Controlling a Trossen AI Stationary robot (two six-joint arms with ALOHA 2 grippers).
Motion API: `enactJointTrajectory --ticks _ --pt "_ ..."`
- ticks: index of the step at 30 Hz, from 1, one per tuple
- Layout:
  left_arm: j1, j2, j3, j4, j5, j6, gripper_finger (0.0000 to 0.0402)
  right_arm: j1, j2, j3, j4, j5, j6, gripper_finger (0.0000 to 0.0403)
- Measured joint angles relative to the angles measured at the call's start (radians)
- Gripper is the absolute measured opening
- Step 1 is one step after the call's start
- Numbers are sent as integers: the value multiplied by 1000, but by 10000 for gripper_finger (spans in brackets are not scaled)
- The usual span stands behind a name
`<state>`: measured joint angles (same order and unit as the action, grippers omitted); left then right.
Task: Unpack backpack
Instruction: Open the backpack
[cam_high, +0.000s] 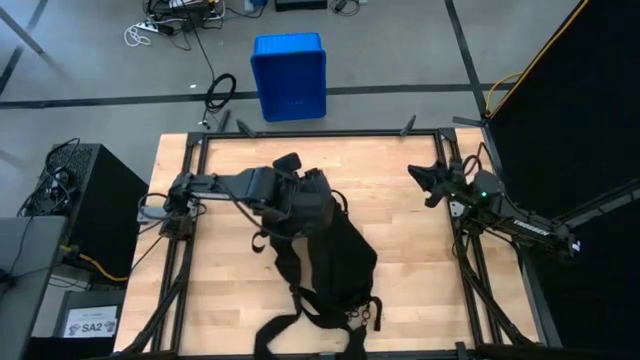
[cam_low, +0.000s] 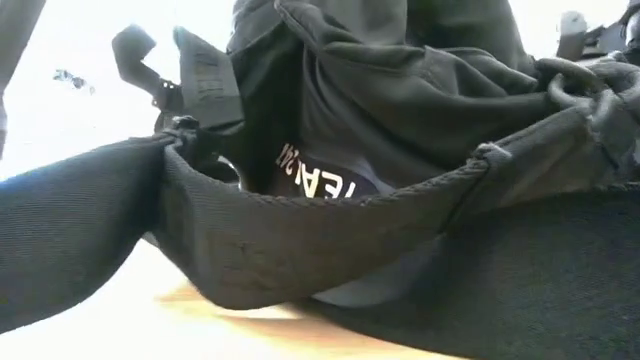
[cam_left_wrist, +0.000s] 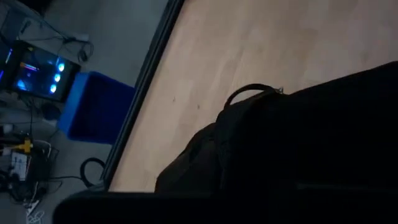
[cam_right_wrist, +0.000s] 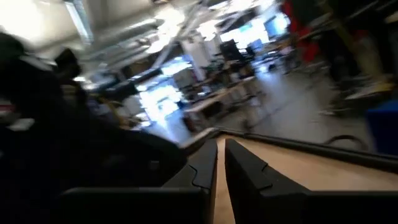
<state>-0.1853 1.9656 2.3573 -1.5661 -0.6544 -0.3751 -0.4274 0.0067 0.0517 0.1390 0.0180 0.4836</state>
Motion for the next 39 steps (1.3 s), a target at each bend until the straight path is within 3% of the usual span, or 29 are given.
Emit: enactJointTrajectory --ticks 7,10,13,20,28,32,36,39 --pt "68 0 0 -2 109 35 0 57 29 0 291 -306 -7 6" --pt "94 0 0 -4 128 44 0 146 65 1 365 -307 -44 3" --pt "118 0 0 -5 161 58 0 264 136 25 362 -240 -137 1" --pt "170 0 0 -4 195 77 0 586 490 186 354 97 -435 0" --pt "268 0 0 -5 246 111 0 907 1046 676 47 558 -792 0" --pt "309 0 0 -5 253 111 0 1006 1322 895 -136 793 -959 4" --pt "332 0 0 -8 266 114 0 1039 1547 1027 -164 1039 -967 29" --pt "332 0 0 -7 267 127 0 1048 1673 1088 -164 1103 -967 64"
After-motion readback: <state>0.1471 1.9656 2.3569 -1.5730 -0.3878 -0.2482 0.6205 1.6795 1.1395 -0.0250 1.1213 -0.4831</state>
